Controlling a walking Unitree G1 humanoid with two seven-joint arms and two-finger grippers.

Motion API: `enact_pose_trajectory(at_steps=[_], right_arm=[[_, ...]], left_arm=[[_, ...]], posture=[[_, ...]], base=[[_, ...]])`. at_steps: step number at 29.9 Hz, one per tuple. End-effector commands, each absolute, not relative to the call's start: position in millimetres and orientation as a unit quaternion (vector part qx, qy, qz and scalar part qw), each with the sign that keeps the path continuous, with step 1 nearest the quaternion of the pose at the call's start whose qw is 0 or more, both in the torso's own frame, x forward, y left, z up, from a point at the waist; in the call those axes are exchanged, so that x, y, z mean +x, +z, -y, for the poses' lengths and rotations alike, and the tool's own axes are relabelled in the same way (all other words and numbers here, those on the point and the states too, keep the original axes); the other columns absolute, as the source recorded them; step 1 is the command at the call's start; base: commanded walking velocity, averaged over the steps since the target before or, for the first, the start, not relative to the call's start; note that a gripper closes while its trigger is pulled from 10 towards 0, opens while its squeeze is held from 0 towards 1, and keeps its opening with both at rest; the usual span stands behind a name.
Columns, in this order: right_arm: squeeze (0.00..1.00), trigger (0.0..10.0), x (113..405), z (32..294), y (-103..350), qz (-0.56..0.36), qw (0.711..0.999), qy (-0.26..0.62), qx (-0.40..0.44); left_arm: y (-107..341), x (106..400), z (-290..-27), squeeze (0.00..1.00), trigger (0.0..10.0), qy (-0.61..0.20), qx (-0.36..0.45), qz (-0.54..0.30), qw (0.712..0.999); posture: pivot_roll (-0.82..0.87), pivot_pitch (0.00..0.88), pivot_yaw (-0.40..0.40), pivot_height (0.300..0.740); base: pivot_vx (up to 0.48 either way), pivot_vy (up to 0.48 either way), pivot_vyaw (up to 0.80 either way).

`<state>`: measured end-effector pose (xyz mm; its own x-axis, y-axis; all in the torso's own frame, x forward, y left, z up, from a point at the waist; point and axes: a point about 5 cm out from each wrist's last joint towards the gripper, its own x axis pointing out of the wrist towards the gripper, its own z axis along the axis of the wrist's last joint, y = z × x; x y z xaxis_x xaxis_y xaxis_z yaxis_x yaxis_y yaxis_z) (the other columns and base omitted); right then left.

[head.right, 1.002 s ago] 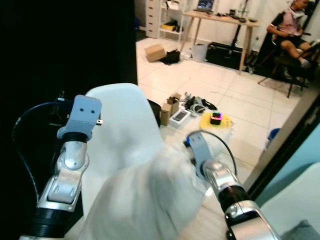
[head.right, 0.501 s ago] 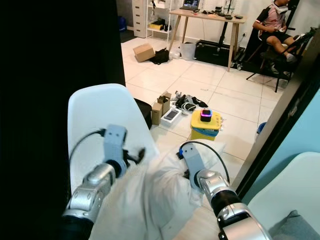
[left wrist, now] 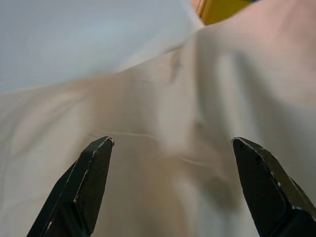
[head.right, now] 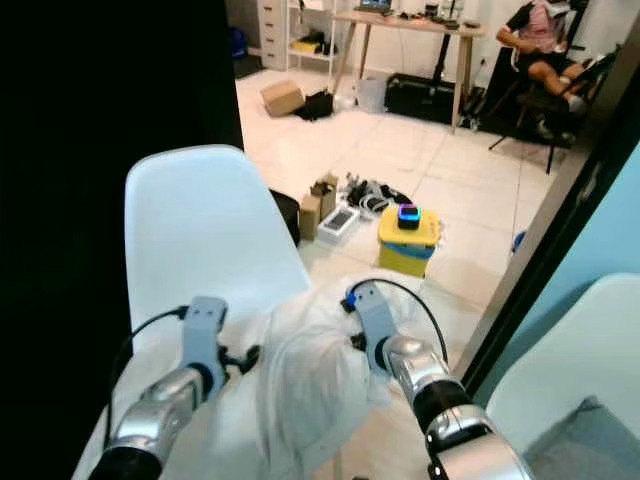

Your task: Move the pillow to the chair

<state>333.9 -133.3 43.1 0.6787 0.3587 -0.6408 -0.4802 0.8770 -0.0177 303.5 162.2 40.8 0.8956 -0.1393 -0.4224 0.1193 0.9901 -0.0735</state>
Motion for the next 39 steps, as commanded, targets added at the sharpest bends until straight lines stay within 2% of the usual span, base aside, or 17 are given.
enact_pose_trajectory(at_steps=[1, 5, 7, 8, 13, 18, 26, 27, 39], right_arm=[[0.0, 10.0, 329, 127, 37, -0.336, 0.905, 0.245, -0.09], [0.0, 10.0, 331, 132, 37, -0.321, 0.914, 0.231, -0.094], [0.0, 10.0, 333, 132, 40, -0.305, 0.921, 0.224, -0.093], [0.0, 10.0, 338, 131, 46, -0.274, 0.934, 0.21, -0.095], [0.0, 10.0, 341, 130, 49, -0.262, 0.936, 0.207, -0.11], [0.0, 10.0, 345, 127, 56, -0.253, 0.937, 0.212, -0.114], [0.0, 10.0, 348, 126, 61, -0.241, 0.942, 0.21, -0.107], [0.0, 10.0, 350, 126, 63, -0.235, 0.943, 0.21, -0.104], [0.0, 10.0, 352, 124, 68, -0.223, 0.948, 0.209, -0.092]], left_arm=[[40, 304, -165, 0.0, 10.0, -0.065, -0.028, -0.217, 0.974], [45, 307, -177, 0.0, 10.0, -0.049, -0.021, -0.198, 0.979], [45, 308, -176, 0.0, 10.0, -0.051, -0.02, -0.197, 0.979], [42, 306, -172, 0.0, 10.0, -0.064, -0.017, -0.206, 0.976], [34, 303, -167, 0.0, 10.0, -0.08, -0.009, -0.231, 0.97], [3, 285, -173, 0.0, 10.0, -0.065, 0.003, -0.344, 0.937], [-13, 273, -174, 0.0, 10.0, -0.068, -0.006, -0.392, 0.917], [-15, 271, -173, 0.0, 0.0, -0.072, -0.015, -0.396, 0.915], [-15, 274, -170, 0.0, 0.0, -0.067, -0.062, -0.39, 0.916]], posture=[[0.08, 0.045, -0.021, 0.616], [0.08, 0.041, -0.017, 0.601], [0.08, 0.04, -0.017, 0.596], [0.08, 0.037, -0.014, 0.586], [0.08, 0.036, -0.015, 0.576], [0.08, 0.04, -0.013, 0.551], [0.08, 0.046, -0.01, 0.551], [0.07, 0.051, -0.006, 0.551], [0.07, 0.055, 0.0, 0.551]], base=[[0.0, 0.0, 0.0], [0.0, 0.0, 0.0], [0.0, 0.0, 0.0], [0.0, 0.0, 0.0], [0.0, 0.0, 0.0], [0.0, 0.0, 0.0], [0.0, 0.0, 0.0], [0.0, 0.0, 0.0], [0.0, 0.0, 0.0]])
